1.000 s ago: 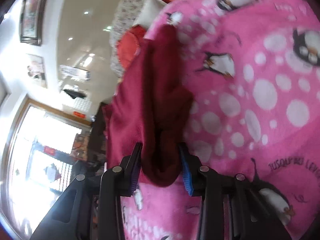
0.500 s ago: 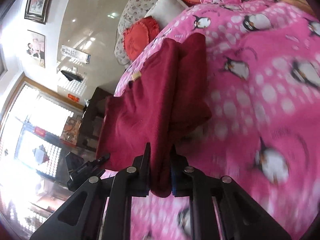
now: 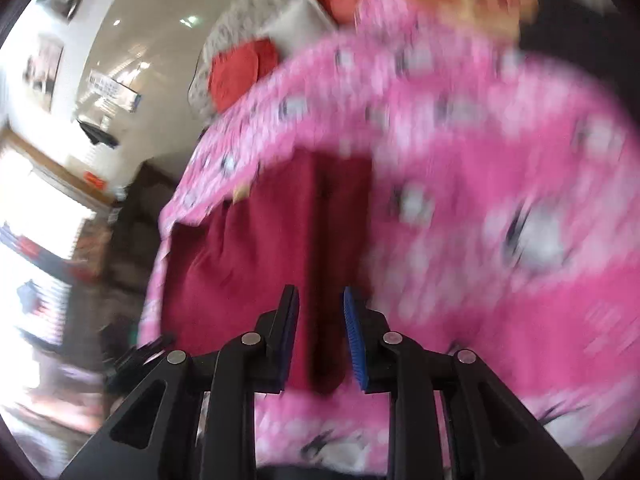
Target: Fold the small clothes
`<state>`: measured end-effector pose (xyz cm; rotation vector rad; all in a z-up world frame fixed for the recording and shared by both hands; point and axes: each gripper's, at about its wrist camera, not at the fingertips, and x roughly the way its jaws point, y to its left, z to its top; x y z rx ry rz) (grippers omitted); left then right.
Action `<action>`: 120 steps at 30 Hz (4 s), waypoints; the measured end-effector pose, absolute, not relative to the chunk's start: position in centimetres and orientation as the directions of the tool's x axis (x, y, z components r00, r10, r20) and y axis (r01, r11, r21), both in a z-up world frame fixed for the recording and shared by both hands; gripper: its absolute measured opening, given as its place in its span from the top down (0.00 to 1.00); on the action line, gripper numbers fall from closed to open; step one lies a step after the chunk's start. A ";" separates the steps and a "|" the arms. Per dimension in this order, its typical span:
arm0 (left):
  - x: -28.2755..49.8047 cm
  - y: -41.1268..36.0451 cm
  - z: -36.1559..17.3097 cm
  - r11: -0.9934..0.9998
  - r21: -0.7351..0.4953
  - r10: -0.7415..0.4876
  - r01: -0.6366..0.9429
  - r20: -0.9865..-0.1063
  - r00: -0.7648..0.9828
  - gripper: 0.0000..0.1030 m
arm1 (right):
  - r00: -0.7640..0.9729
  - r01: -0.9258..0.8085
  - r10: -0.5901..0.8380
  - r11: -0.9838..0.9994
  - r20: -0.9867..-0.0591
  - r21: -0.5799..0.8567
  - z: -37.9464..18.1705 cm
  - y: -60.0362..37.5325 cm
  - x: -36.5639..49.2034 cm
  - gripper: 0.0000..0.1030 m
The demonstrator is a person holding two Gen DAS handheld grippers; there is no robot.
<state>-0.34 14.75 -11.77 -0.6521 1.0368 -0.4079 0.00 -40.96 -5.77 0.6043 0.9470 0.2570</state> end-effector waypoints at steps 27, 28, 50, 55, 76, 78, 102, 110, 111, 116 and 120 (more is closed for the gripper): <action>-2.5 14.3 -12.4 0.762 -0.641 -0.539 0.093 -0.547 0.641 0.43 | 0.224 -0.449 0.493 0.818 -0.841 0.360 -10.9 -6.9 20.4 1.00; -2.3 14.1 -12.3 0.761 -0.641 -0.540 0.096 -0.545 0.641 0.39 | 0.214 -0.435 0.490 0.822 -0.845 0.367 -10.1 -7.2 20.6 1.00; -2.3 13.7 -10.5 0.771 -0.633 -0.514 0.061 -0.563 0.647 0.82 | 0.176 -0.462 0.168 0.884 -0.970 0.069 -9.7 2.2 19.6 1.00; -2.1 12.3 -8.3 0.776 -0.619 -0.527 0.118 -0.535 0.660 0.83 | 0.196 -0.420 0.346 0.875 -0.918 0.240 -6.9 -3.4 19.6 1.00; -1.5 -10.6 -4.5 0.668 -0.600 -0.744 0.441 -0.509 0.433 0.83 | 0.308 -0.255 0.396 0.910 -0.865 0.326 -2.5 -30.8 18.7 1.00; -1.6 -12.3 -5.2 0.666 -0.599 -0.746 0.444 -0.524 0.411 0.83 | 0.311 -0.233 0.391 0.915 -0.866 0.329 -3.1 -32.8 18.4 1.00; 0.2 -5.7 -8.2 0.814 -0.484 -0.581 0.322 -0.681 0.446 0.80 | 0.417 -0.511 0.365 0.852 -0.832 0.118 -3.6 -29.8 6.9 1.00; 2.1 -5.5 -4.7 0.817 -0.451 -0.577 0.359 -0.649 0.496 0.78 | 0.484 -0.422 0.442 0.874 -0.755 0.241 -8.4 -33.3 5.4 1.00; 3.5 -5.8 -3.4 0.818 -0.443 -0.576 0.368 -0.633 0.517 0.76 | 0.490 -0.419 0.451 0.872 -0.746 0.252 -8.5 -33.5 5.3 1.00; 14.3 -9.3 -3.8 0.858 -0.408 -0.513 0.311 -0.689 0.511 0.76 | 0.506 -0.423 0.471 0.866 -0.723 0.267 -8.7 -33.8 5.0 1.00; 18.2 -11.7 -7.6 0.913 -0.311 -0.404 0.264 -0.777 0.483 0.75 | 0.518 -0.411 0.486 0.863 -0.704 0.293 -9.1 -34.0 4.5 1.00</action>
